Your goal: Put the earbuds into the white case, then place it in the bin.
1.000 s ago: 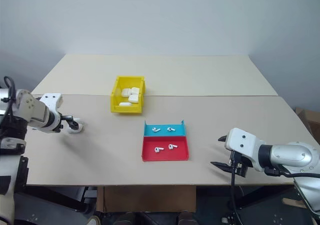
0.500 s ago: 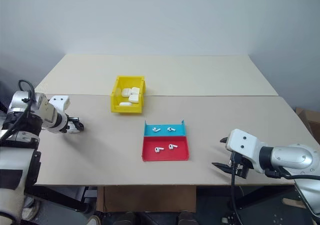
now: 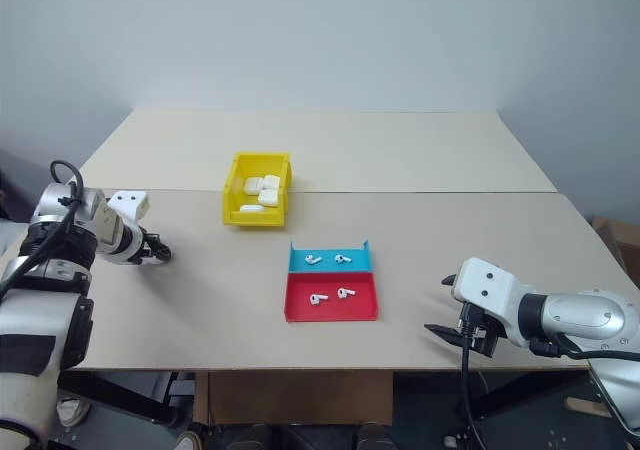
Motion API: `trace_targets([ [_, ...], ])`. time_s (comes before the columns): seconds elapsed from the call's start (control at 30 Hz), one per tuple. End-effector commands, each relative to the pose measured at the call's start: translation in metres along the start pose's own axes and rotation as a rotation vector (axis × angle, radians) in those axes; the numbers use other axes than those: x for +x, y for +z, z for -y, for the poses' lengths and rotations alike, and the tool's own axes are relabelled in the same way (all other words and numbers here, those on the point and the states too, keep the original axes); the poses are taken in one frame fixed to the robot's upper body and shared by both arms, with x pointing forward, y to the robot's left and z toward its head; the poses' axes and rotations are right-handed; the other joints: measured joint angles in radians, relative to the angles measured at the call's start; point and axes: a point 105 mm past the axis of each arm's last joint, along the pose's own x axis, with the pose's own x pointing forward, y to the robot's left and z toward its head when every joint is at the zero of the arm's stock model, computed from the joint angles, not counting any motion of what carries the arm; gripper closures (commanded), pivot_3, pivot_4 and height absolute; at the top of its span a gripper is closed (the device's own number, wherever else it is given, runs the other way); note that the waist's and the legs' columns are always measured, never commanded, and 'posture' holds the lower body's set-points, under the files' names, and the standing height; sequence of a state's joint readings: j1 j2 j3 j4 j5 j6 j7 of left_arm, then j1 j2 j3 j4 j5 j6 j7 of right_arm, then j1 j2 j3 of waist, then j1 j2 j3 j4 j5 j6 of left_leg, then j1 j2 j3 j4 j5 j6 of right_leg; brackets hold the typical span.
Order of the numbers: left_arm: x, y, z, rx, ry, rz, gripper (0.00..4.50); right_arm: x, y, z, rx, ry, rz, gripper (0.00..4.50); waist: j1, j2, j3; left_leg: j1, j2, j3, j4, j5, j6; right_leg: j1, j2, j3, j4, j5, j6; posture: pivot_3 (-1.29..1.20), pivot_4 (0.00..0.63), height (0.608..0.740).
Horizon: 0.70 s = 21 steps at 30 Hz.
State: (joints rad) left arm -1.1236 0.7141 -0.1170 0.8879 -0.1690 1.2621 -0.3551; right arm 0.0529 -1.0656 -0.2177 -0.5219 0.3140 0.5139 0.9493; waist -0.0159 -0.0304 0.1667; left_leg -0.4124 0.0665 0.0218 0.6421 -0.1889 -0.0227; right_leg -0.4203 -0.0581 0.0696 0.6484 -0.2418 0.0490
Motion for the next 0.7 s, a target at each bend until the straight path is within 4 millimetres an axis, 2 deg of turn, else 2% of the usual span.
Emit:
trace_targets([
  [0.03,0.001,-0.001,0.0,-0.015,-0.017,-0.008,1.73,-0.005,0.008,0.007,-0.039,-0.044,0.01,0.0,0.0,0.0,0.0,0.0,0.0,0.0,0.0,0.0,0.0,0.0,0.0,0.0,0.0,0.0,0.0,0.0,0.15,0.74],
  [0.17,-0.001,0.004,-0.002,0.0,0.009,0.037,1.73,-0.004,0.008,0.009,-0.041,-0.045,0.011,0.0,0.001,0.0,0.0,0.0,0.0,0.0,0.0,0.0,0.0,0.0,0.0,0.0,0.0,0.0,0.0,0.0,0.15,0.74],
  [0.27,-0.012,0.022,0.004,0.049,-0.016,0.161,1.73,-0.005,0.008,0.011,-0.045,-0.05,0.008,0.0,0.001,0.0,0.0,0.0,0.0,0.0,0.0,0.0,0.0,0.0,0.0,0.0,0.0,0.0,0.0,0.0,0.15,0.74],
  [0.37,-0.047,0.052,0.02,0.166,-0.069,0.485,1.73,-0.009,0.011,0.015,-0.067,-0.072,0.016,0.0,-0.001,0.0,0.0,-0.002,0.0,0.0,0.0,0.001,-0.001,-0.001,0.0,0.0,0.0,0.001,-0.002,0.0,0.15,0.74],
  [0.47,-0.095,0.061,0.045,0.26,-0.168,0.827,1.73,-0.015,0.021,0.02,-0.102,-0.089,0.047,0.0,0.0,0.0,0.0,-0.004,0.001,0.0,0.0,0.001,-0.002,-0.002,0.0,0.0,-0.001,0.005,-0.007,0.0,0.15,0.74],
  [0.5,-0.116,0.061,0.056,0.315,-0.19,1.016,1.73,-0.017,0.026,0.021,-0.107,-0.078,0.048,0.0,0.001,0.0,0.0,-0.004,0.001,0.0,0.0,0.001,-0.002,-0.002,0.0,0.0,-0.001,0.005,-0.007,0.0,0.15,0.74],
  [0.57,-0.144,0.045,0.074,0.382,-0.291,1.212,1.73,-0.019,0.036,0.022,-0.123,-0.068,0.056,0.0,-0.001,0.002,-0.001,-0.003,0.0,0.001,0.0,0.0,-0.002,-0.002,-0.001,0.001,-0.002,0.005,-0.007,0.0,0.15,0.74],
  [0.6,-0.151,0.034,0.082,0.412,-0.34,1.29,1.73,-0.019,0.039,0.023,-0.099,-0.047,0.031,0.0,-0.002,0.002,-0.001,-0.002,0.001,0.002,0.0,0.0,-0.002,-0.001,-0.002,0.001,-0.001,0.005,-0.007,0.0,0.15,0.74],
  [0.7,-0.154,0.012,0.098,0.463,-0.45,1.365,1.73,-0.018,0.049,0.025,-0.097,-0.025,0.013,0.0,0.0,0.003,-0.002,0.0,0.001,0.002,0.0,0.0,-0.002,0.001,-0.001,0.002,-0.001,0.005,-0.007,0.0,0.15,0.74],
])
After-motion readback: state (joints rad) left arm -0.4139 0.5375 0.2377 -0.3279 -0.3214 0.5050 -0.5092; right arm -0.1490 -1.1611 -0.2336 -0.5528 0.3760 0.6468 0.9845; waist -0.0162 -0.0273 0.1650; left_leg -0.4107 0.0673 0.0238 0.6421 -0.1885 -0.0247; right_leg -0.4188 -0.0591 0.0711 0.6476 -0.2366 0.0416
